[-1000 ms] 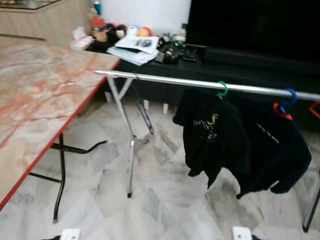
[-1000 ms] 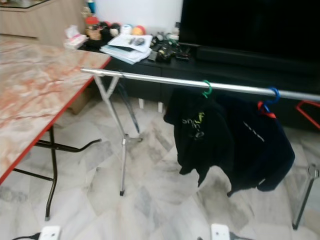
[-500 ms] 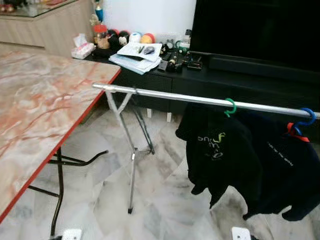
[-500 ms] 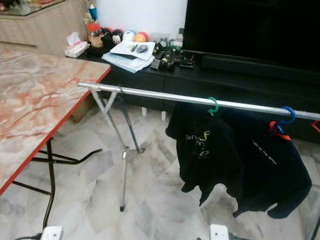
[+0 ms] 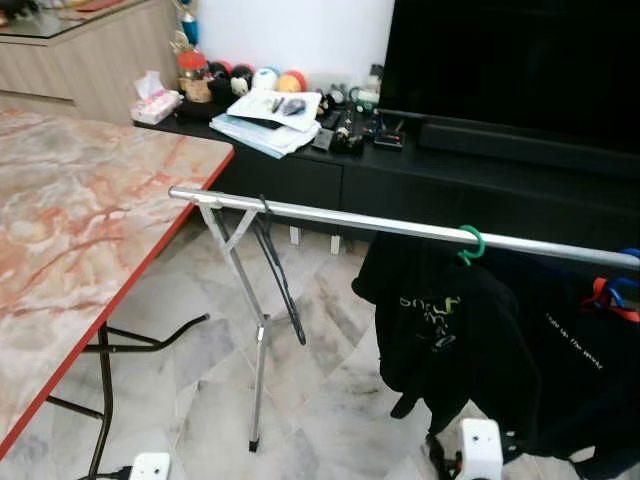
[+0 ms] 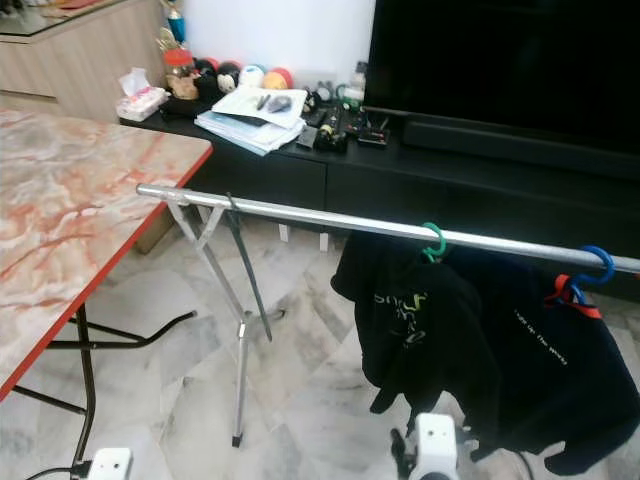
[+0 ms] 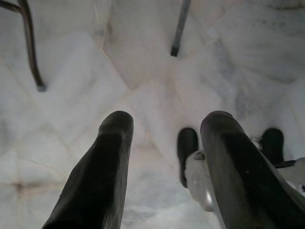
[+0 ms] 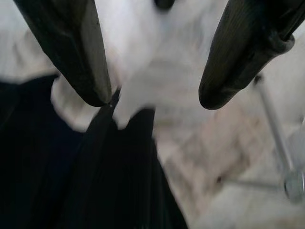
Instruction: Hang hanger
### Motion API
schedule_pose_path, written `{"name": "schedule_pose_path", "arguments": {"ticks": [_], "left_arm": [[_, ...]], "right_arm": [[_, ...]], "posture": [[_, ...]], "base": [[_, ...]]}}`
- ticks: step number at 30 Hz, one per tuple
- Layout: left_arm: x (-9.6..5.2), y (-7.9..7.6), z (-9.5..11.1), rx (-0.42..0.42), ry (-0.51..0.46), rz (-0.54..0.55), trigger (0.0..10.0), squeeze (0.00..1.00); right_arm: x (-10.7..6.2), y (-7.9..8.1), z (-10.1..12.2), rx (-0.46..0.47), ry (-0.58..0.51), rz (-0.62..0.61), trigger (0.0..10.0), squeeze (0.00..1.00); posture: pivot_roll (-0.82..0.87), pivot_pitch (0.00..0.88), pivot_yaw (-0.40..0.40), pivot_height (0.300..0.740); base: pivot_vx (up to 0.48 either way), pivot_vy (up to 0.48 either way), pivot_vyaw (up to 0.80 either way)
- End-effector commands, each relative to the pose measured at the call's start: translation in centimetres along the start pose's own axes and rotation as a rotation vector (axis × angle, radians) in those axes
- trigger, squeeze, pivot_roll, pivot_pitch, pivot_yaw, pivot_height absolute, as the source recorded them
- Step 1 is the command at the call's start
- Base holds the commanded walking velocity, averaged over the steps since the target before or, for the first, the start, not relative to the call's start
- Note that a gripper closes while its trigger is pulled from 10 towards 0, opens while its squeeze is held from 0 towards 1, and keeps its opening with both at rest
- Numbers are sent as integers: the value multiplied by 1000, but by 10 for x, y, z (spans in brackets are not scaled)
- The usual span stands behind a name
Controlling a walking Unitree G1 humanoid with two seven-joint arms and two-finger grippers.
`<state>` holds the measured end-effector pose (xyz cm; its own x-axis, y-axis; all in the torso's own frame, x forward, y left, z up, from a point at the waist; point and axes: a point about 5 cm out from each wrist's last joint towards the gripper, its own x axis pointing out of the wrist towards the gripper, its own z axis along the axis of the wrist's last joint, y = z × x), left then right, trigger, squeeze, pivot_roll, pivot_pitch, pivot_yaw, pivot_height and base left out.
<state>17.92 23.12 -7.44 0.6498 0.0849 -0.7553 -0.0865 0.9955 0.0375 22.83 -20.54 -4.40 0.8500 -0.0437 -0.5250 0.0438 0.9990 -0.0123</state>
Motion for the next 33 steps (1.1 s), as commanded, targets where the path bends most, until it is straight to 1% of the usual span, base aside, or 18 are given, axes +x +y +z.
{"name": "schedule_pose_path", "arguments": {"ticks": [1,2,5,6,7,8,10,11,12,16,17,19,21,22,23,25,26,33], "left_arm": [[-4,4,-12,2,42,8,10000,0],[-4,4,-13,3,43,8,10000,0],[-4,4,-13,5,45,8,10000,0],[-4,4,-14,5,45,8,10000,0],[-4,4,-14,5,45,8,10000,0],[-4,4,-14,5,46,8,10000,0],[-4,4,-15,5,47,8,10000,0],[-5,4,-15,5,49,7,10000,0],[-5,4,-15,5,49,7,10000,0],[-4,4,-15,8,47,5,10000,0],[-4,4,-13,8,41,5,10000,0],[-4,4,-12,9,38,6,10000,0],[-4,4,-12,16,36,3,10000,0],[-4,4,-12,16,36,3,10000,0],[-4,5,-13,19,40,3,10000,0],[-4,5,-14,21,42,2,10000,0],[-5,5,-15,23,45,2,10000,0],[-5,6,-15,24,43,7,10000,0]], "right_arm": [[2,5,12,7,-88,20,10000,0],[4,8,29,15,-192,33,10000,0],[3,13,47,10,-318,51,10000,0],[0,16,57,10,-395,57,10000,0],[0,16,57,10,-395,57,10000,0],[-4,16,67,14,-462,47,10000,0],[-7,15,77,20,-518,30,10000,0],[-8,12,88,24,-560,0,10000,0],[-8,12,88,24,-560,0,10000,0],[-7,6,105,42,-608,-38,10000,0],[-9,6,114,44,-641,-41,10000,0],[-14,7,119,45,-668,-44,10000,0],[-26,7,116,48,-693,-64,10000,0],[-26,7,116,48,-693,-64,10000,0],[-35,7,109,53,-689,-77,10000,0],[-38,7,106,54,-687,-81,10000,0],[-44,7,101,52,-682,-79,10000,0],[-47,2,100,53,-655,-99,10000,0]], "posture": [[-24,91,-4,740],[-27,89,-4,740],[-28,87,-5,740],[-27,84,-6,740],[-27,84,-6,740],[-25,80,-5,740],[-29,78,-4,740],[-36,75,-1,740],[-36,75,-1,740],[-31,65,-2,740],[-29,62,-4,740],[-23,56,-7,740],[-27,51,-6,740],[-27,51,-6,740],[-33,50,-2,740],[-34,49,-1,740],[-41,47,1,740],[-30,34,-1,740]], "base": [[0,0,0],[0,0,0],[0,0,0],[0,0,0],[0,0,0],[0,0,0],[0,0,0],[0,0,0],[0,0,0],[0,0,0],[0,0,0],[0,0,0],[0,0,0],[0,0,0],[0,0,0],[0,0,0],[0,0,0],[0,0,0]]}}
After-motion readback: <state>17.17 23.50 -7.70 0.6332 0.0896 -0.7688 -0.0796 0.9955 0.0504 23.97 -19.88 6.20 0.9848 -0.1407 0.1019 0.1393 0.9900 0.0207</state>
